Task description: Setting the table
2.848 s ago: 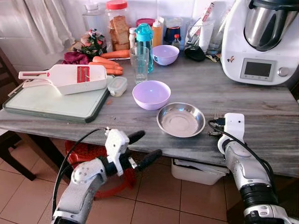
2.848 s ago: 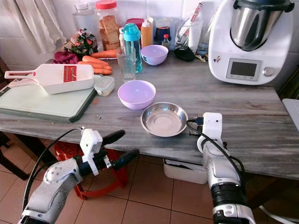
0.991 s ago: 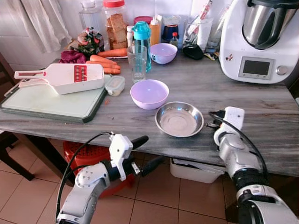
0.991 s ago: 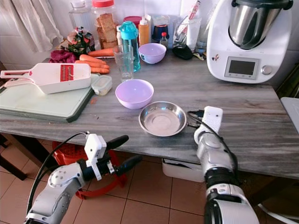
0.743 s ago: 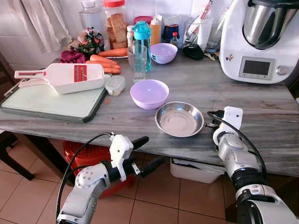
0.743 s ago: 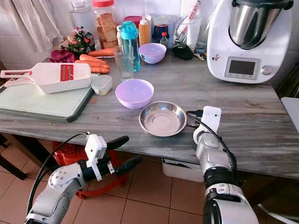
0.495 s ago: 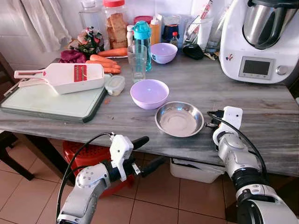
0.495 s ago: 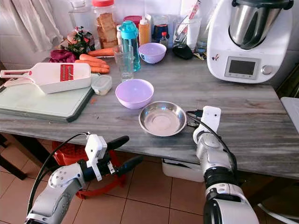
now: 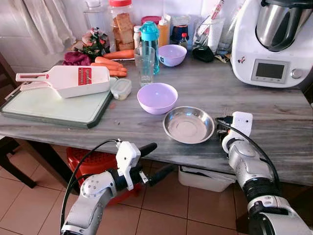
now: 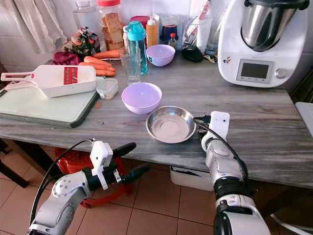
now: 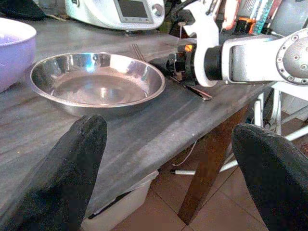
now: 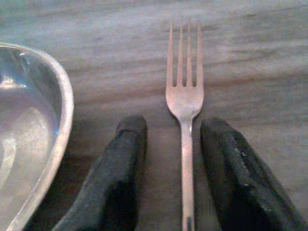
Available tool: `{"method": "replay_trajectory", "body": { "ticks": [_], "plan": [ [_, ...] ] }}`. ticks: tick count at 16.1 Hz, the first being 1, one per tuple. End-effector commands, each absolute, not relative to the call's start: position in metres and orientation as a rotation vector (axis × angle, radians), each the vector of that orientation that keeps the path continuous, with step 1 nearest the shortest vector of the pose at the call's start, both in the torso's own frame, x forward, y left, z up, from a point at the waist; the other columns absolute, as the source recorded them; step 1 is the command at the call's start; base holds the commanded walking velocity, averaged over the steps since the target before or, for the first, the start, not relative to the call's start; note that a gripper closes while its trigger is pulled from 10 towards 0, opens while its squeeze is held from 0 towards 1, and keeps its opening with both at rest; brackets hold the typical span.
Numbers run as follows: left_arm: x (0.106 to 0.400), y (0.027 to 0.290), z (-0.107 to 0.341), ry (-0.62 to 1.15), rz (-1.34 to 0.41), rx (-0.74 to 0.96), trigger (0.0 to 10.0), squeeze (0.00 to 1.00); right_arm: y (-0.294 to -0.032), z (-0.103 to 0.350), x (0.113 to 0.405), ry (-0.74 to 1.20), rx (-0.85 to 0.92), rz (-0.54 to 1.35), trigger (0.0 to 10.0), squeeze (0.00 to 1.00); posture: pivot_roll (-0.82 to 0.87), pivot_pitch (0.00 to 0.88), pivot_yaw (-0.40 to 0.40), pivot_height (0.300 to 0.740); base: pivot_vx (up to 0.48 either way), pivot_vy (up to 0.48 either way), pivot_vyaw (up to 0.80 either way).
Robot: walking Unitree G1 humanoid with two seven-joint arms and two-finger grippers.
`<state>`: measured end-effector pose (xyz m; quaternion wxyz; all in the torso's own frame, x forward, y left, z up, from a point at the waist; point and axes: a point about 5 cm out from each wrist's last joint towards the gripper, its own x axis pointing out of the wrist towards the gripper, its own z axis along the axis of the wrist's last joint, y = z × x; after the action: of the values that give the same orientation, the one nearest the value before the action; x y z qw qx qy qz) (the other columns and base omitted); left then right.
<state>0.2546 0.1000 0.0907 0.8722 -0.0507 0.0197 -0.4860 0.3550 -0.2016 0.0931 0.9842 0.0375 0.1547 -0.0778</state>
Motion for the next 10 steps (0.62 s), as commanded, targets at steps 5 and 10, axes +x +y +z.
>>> {"method": "replay_trajectory", "body": {
  "ticks": [5,10],
  "plan": [
    [0.256,0.101,0.093,0.039,-1.013,-0.107,10.0,0.00,-0.201,0.114,0.353,0.223,0.045,-0.153,10.0,1.00,-0.04,0.026,0.031,0.740,0.000,0.000,0.00],
    [0.261,0.101,0.097,0.029,-1.000,-0.110,10.0,0.00,-0.207,0.128,0.338,0.109,0.077,-0.176,10.0,1.00,-0.05,0.019,0.032,0.740,0.000,0.000,0.00]
  ]
}}
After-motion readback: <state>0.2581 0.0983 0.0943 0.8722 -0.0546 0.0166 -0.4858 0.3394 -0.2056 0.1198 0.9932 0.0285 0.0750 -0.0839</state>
